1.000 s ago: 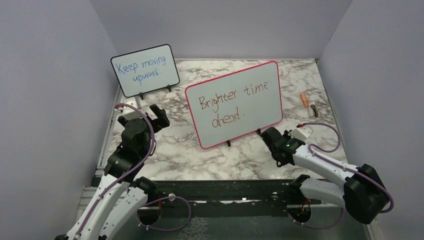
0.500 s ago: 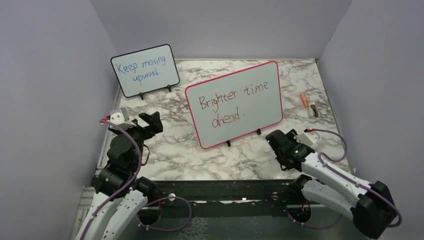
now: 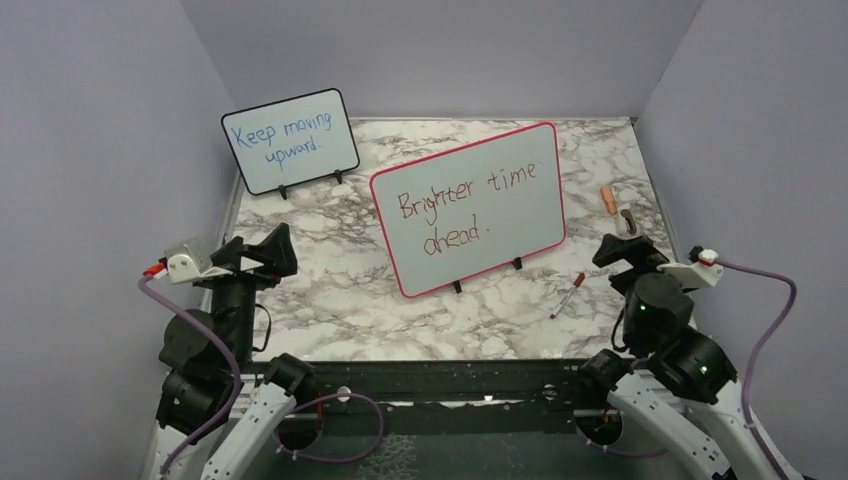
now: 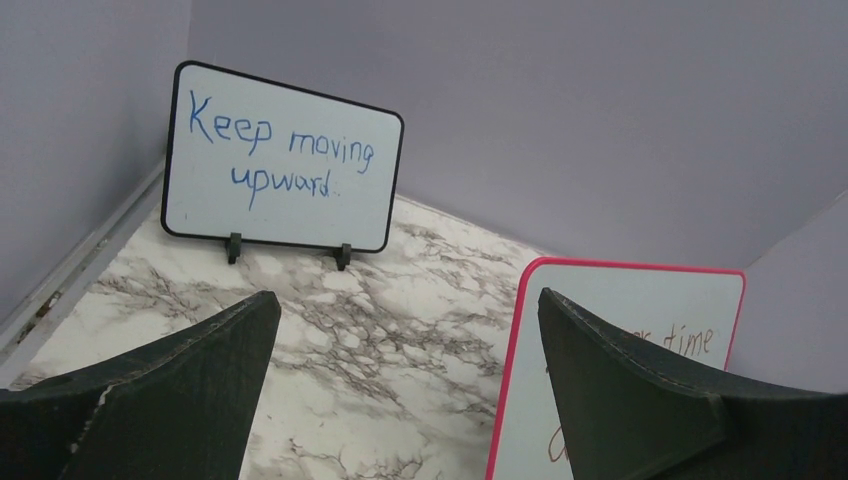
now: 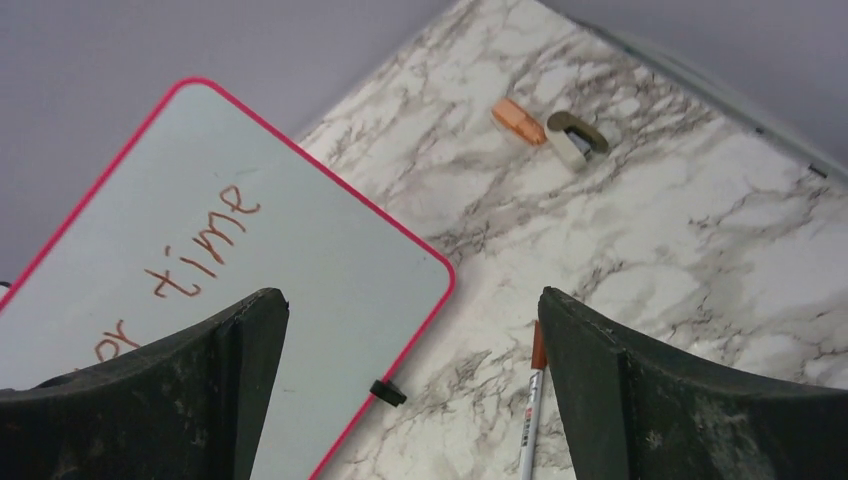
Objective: Write a sentence on the whiteboard
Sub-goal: Place the whiteboard marker at the center of the board, then reset both arms
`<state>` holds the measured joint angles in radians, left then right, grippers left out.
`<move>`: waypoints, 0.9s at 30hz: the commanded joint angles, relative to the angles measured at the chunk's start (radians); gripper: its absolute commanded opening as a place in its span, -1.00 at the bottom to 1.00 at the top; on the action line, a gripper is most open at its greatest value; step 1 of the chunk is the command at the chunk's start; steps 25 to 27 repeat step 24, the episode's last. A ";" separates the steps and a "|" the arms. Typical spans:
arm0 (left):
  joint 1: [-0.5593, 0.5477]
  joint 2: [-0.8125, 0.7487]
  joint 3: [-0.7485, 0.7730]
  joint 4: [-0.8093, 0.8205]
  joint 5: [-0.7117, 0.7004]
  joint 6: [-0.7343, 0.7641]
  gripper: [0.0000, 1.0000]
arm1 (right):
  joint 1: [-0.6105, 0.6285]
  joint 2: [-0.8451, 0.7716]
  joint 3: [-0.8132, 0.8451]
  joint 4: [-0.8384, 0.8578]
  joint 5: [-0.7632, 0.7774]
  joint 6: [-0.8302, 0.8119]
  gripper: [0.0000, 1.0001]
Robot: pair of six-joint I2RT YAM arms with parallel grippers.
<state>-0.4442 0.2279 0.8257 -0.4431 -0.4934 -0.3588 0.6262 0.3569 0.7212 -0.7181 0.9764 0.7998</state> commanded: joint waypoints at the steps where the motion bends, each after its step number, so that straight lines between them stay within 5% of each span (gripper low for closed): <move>1: 0.007 -0.041 0.041 0.021 -0.005 0.069 0.98 | -0.005 -0.094 0.071 0.090 -0.015 -0.320 0.99; 8: 0.007 -0.114 -0.029 0.087 -0.057 0.111 0.98 | -0.006 -0.173 0.039 0.200 -0.062 -0.539 1.00; 27: 0.007 -0.124 -0.100 0.158 -0.061 0.106 0.98 | -0.005 -0.225 -0.017 0.258 -0.064 -0.592 0.99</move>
